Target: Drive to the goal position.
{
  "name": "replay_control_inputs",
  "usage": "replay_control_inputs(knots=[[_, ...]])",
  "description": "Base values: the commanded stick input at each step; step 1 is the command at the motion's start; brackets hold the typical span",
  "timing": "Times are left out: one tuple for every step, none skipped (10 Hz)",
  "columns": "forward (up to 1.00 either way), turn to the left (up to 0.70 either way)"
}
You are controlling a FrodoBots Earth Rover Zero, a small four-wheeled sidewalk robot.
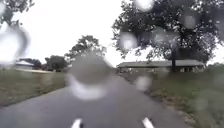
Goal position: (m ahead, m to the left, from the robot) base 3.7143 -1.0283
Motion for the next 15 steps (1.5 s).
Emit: replay_control_inputs(knots=[[0.70, 0.00], [0.70, 0.00], [0.70, 0.00], [0.70, 0.00], [0.70, 0.00], [0.70, 0.00], [0.70, 0.00], [0.70, 0.00], [0.70, 0.00], [0.70, 0.00], [0.70, 0.00], [0.70, 0.00], [0.70, 0.06], [0.70, 0.35], [0.70, 0.35]])
